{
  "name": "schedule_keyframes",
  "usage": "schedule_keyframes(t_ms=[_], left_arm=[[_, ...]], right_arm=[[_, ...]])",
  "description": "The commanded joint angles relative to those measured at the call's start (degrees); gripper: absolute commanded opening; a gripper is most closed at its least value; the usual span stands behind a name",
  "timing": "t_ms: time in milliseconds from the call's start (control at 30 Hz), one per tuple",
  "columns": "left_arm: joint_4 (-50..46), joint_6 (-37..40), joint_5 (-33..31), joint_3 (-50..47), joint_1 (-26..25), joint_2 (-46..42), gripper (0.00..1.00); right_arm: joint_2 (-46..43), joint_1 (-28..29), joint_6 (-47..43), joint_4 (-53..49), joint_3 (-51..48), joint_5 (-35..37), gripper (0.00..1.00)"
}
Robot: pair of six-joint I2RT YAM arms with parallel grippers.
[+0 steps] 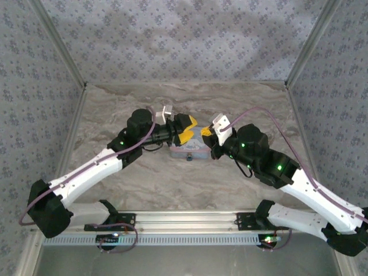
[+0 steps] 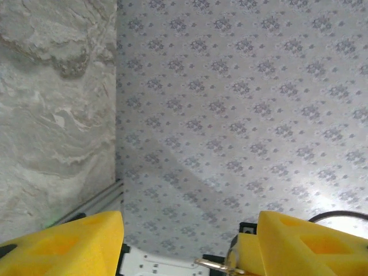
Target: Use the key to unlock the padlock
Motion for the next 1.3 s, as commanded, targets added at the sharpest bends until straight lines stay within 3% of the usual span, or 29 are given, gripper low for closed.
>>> schedule_keyframes(t_ms=[0,400,567,867,967,1100,1133,1233,1267], left_arm=[[3.7,-4.9,2.2,2.9,-0.8,1.1,0.61],[7.8,-8.7,4.4,6.3,-3.4,4.7,0.46],[7.4,-8.8,4.9,7.1,-3.5,5.0,0.28],[6.5,-8.5,5.3,6.8,-3.3,5.4,0.11],[6.1,-8.0,5.4,6.9,-3.0,5.4,0.01],[2.9,-5.5,4.6,6.9,-2.0,4.6,0.0],[1.1,-4.1,4.1,7.0,-1.7,4.1,0.0],[-6.0,2.1,1.5,7.6,-0.4,2.1,0.0],[-10.0,4.9,0.5,8.5,0.1,1.5,0.0]], right_arm=[[-0.4,0.9,-3.0,2.4,0.0,2.6,0.0],[0.2,3.0,-7.7,6.8,-2.2,6.7,0.0],[-0.4,4.0,-10.4,8.1,-3.7,8.3,0.0],[-1.1,6.0,-13.4,7.1,-4.0,11.2,0.0],[-1.2,6.5,-14.1,6.3,-3.9,12.3,0.0],[-1.5,6.6,-13.0,5.5,-3.9,13.0,0.0],[-1.8,6.5,-12.2,5.1,-3.9,13.2,0.04],[-2.6,6.0,-7.8,1.6,-3.3,12.9,0.41],[-3.1,5.7,-6.2,0.6,-3.4,12.1,0.47]])
